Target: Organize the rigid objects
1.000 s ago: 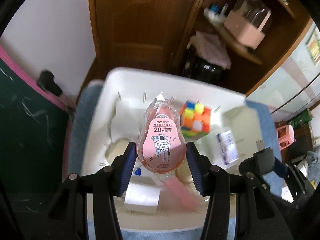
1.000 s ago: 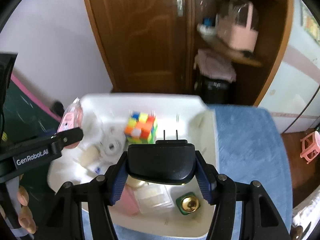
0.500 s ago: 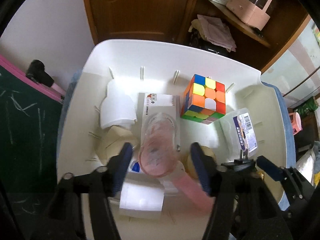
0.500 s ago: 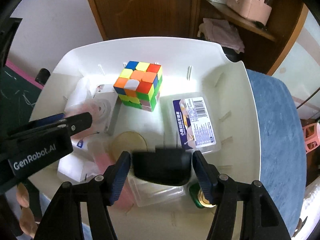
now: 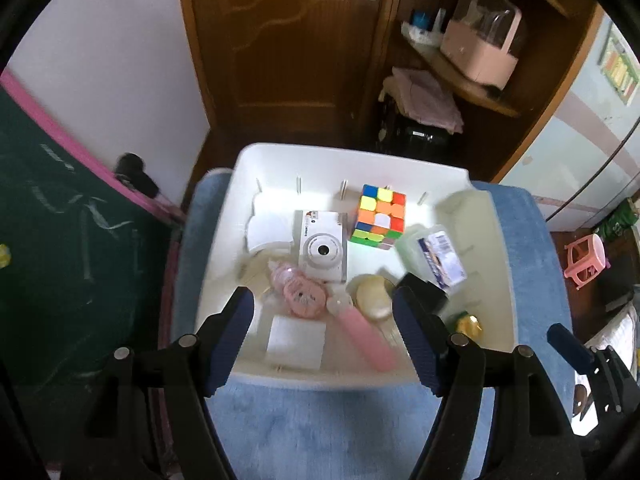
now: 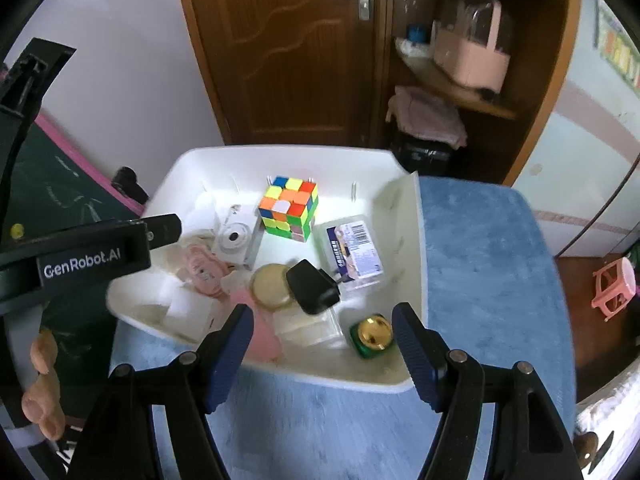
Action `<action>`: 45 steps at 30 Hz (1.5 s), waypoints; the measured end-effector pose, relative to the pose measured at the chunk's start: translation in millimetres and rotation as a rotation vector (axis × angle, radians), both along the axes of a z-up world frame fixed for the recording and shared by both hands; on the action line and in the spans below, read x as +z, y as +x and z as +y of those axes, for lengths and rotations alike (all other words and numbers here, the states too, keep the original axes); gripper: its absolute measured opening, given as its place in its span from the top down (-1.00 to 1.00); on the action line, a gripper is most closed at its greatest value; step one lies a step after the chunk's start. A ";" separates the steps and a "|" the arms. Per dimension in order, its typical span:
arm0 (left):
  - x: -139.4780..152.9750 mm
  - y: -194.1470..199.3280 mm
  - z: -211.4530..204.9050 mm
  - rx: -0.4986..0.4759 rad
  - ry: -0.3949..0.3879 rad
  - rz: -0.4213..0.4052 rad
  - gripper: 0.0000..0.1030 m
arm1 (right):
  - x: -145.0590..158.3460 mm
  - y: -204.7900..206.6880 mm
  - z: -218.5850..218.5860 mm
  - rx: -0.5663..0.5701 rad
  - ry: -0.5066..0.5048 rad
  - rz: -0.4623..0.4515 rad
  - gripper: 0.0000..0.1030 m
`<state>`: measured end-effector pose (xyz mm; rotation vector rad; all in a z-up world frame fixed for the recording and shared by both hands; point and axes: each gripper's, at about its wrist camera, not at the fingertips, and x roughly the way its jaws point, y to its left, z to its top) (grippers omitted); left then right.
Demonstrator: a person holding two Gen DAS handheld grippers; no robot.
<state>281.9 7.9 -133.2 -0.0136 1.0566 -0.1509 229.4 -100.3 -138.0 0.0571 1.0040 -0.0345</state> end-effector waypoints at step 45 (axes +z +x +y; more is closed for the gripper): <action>98.2 -279.5 -49.8 0.083 0.008 -0.093 -0.51 | 138.1 -261.0 -57.1 -0.052 -0.085 -0.187 -0.54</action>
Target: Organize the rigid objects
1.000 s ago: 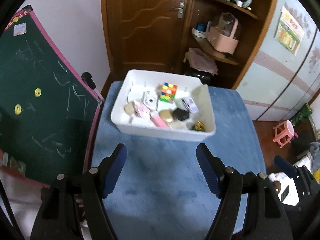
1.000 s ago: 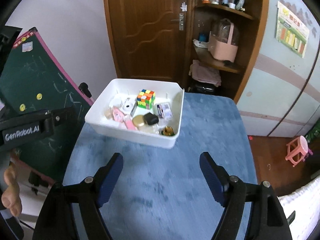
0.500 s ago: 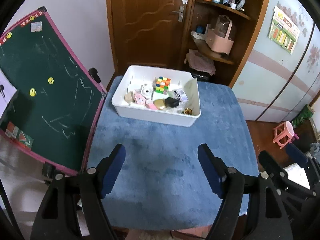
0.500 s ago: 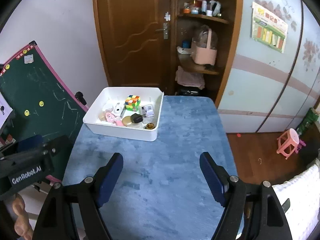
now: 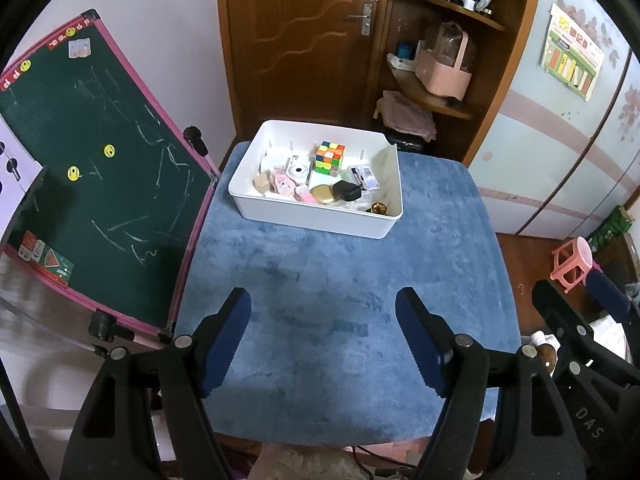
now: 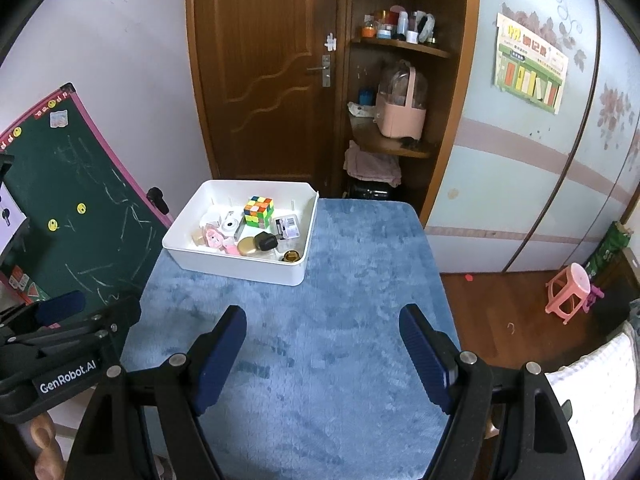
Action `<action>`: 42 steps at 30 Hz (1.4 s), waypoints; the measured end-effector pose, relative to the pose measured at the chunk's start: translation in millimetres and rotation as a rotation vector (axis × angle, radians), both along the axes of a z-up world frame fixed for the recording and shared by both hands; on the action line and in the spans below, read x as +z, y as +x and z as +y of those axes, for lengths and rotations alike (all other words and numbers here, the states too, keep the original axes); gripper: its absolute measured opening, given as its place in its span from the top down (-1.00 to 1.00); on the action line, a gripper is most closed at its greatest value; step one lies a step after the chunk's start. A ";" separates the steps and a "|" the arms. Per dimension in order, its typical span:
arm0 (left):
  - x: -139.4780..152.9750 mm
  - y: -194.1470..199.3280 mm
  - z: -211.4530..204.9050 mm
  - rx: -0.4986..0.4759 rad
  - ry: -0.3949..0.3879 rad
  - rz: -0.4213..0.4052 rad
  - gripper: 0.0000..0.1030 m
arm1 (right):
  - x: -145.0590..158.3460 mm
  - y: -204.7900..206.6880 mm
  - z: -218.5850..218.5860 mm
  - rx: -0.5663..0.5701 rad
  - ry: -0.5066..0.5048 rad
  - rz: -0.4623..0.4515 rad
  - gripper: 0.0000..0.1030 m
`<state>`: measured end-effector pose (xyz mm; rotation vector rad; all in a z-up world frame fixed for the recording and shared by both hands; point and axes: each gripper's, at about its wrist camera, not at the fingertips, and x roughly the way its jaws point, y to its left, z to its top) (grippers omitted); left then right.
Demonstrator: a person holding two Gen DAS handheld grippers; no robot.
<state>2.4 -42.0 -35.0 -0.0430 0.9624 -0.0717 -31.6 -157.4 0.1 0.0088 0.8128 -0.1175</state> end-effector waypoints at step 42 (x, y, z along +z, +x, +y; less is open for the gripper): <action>0.8 -14.3 2.5 -0.010 0.047 -0.012 -0.51 | 1.7 -18.8 5.6 -0.006 0.014 -0.026 -0.54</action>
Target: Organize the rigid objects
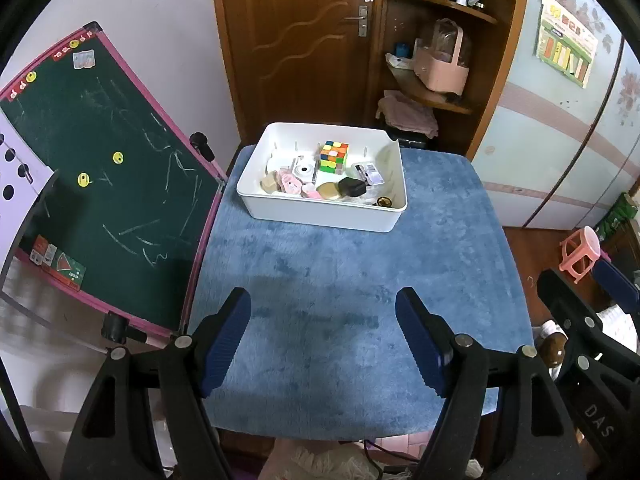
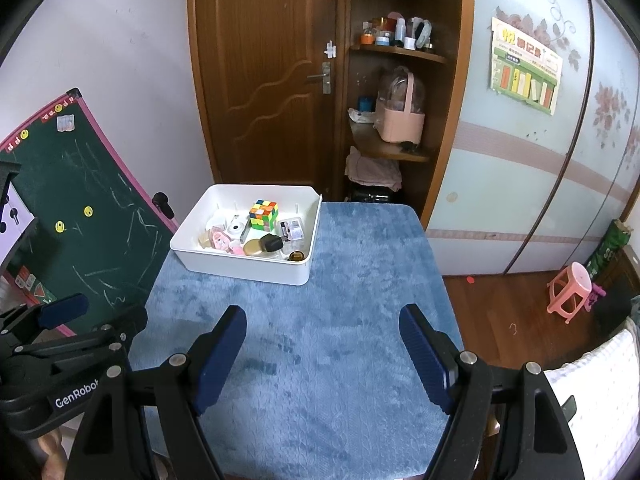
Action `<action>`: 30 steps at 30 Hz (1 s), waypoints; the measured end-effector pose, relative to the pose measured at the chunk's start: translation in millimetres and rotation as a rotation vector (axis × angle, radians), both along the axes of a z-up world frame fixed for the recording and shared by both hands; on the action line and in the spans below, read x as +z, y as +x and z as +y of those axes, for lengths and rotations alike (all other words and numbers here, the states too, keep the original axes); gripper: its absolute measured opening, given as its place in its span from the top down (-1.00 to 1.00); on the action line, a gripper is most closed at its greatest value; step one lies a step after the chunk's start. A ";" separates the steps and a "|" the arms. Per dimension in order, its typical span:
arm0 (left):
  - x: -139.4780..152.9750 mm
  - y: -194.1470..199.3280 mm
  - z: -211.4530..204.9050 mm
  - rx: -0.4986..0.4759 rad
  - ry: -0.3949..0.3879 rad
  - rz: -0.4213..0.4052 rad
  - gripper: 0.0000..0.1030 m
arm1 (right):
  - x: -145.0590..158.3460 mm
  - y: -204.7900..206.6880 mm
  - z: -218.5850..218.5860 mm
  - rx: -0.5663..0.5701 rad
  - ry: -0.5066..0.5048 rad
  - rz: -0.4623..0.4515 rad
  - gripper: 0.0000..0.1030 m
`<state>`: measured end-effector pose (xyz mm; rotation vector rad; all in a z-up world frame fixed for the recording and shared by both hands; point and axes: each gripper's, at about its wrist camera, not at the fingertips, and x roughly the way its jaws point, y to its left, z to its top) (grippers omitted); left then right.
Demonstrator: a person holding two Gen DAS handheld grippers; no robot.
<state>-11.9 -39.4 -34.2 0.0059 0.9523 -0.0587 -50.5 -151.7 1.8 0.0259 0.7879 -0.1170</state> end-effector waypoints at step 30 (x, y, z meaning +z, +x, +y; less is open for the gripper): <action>-2.9 1.0 -0.9 0.015 0.001 -0.002 -0.51 | -6.9 3.4 -5.2 0.027 0.003 0.007 -0.54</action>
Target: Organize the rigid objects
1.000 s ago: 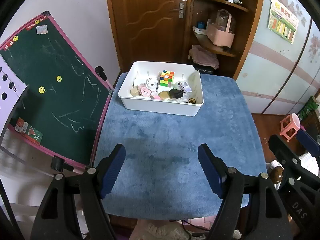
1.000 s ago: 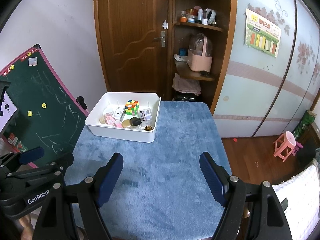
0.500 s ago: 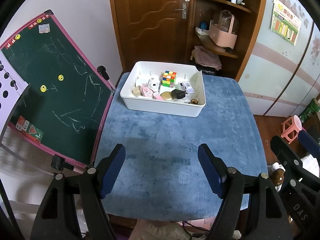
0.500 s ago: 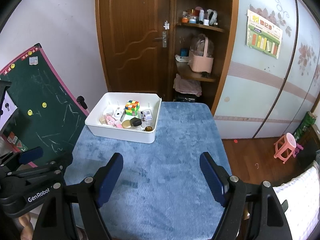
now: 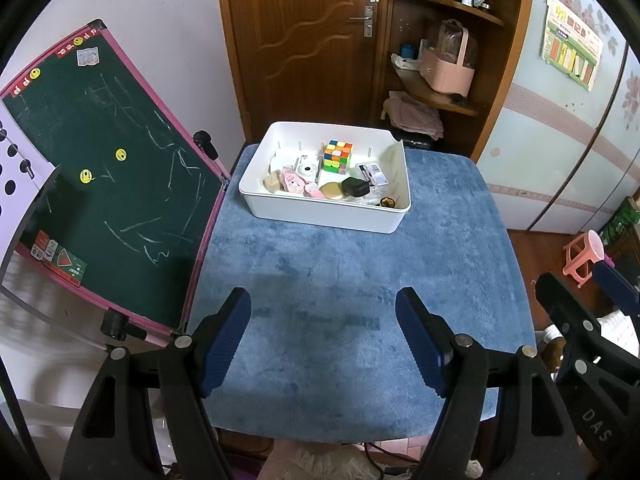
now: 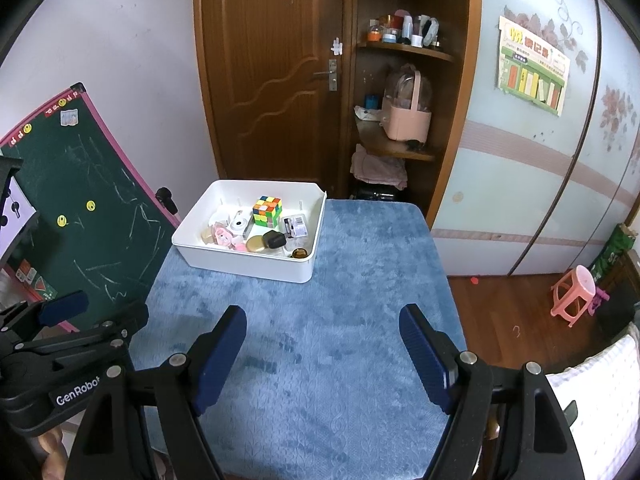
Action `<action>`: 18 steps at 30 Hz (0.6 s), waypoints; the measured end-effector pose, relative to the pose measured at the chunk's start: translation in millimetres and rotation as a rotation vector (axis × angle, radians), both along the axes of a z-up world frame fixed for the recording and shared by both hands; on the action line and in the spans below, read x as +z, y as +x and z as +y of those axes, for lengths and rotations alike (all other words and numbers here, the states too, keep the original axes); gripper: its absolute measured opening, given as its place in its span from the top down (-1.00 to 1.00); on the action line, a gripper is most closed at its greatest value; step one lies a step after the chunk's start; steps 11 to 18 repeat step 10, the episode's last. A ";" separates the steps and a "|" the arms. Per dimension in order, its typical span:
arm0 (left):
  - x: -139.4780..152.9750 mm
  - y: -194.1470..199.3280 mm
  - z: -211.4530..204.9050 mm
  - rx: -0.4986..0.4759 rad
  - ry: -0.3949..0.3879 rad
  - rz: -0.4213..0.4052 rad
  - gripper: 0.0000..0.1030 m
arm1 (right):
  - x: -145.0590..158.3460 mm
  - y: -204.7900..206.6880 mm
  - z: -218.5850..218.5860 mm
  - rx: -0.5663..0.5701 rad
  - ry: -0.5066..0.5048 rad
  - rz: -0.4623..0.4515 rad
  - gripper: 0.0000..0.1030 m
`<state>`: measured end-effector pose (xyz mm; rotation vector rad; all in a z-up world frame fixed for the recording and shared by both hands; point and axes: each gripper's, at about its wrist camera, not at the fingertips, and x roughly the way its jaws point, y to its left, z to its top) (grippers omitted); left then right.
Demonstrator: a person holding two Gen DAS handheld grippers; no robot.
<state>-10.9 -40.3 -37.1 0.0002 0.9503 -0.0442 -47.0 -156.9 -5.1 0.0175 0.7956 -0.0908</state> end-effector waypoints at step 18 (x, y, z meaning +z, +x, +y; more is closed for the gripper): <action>-3.2 2.3 -0.2 0.012 -0.007 0.012 -0.51 | 0.4 0.3 -2.2 0.003 0.001 0.000 -0.54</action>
